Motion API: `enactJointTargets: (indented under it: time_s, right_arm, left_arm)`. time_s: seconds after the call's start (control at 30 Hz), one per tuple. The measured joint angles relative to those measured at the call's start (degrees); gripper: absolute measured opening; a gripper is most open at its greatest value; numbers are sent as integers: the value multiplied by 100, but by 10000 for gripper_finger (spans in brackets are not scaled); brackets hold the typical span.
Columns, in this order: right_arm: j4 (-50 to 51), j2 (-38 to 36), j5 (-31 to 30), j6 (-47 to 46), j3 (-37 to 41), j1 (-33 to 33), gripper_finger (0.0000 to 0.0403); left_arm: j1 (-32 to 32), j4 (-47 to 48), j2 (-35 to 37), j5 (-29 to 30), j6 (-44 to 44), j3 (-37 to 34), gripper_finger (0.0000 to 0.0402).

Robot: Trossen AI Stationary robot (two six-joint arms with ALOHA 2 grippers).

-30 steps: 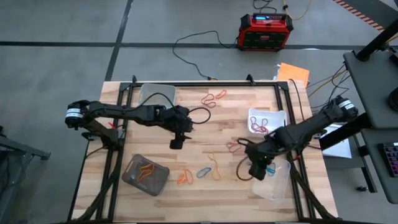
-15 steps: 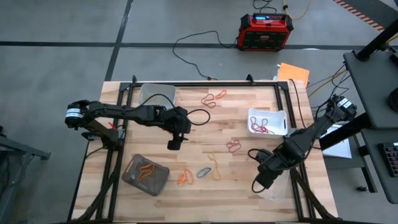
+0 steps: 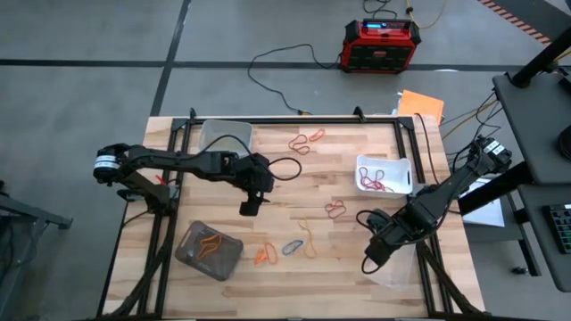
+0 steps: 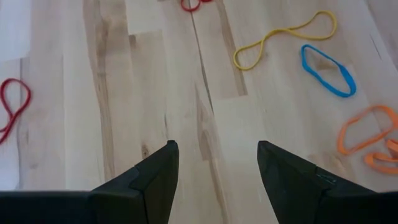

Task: Sort rubber bands into baskets
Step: Put the blue rubber band into the transparent bin, then put the yellow rubber band into the gray bin

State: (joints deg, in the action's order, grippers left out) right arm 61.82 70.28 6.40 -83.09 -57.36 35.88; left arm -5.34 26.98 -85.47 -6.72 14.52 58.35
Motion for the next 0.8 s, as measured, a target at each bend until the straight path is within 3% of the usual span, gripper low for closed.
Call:
enactJointTargets:
  time_s: [0.13,0.33,0.53,0.8]
  right_arm:
    - [-75,0,-705,433,0,1,139]
    - [-244,0,-3129,1381,2,-2,159]
    - [-790,7,-5091,2237,4,0,156]
    - [-1417,9,-6451,3427,7,-11,163]
  left_arm:
    - [0,-12,0,-51,0,-2,201]
    - [96,-931,-142,-444,-308,-59,201]
    - [342,-1912,-555,-458,-318,-138,201]
    - [362,-2923,-1286,-554,91,-138,201]
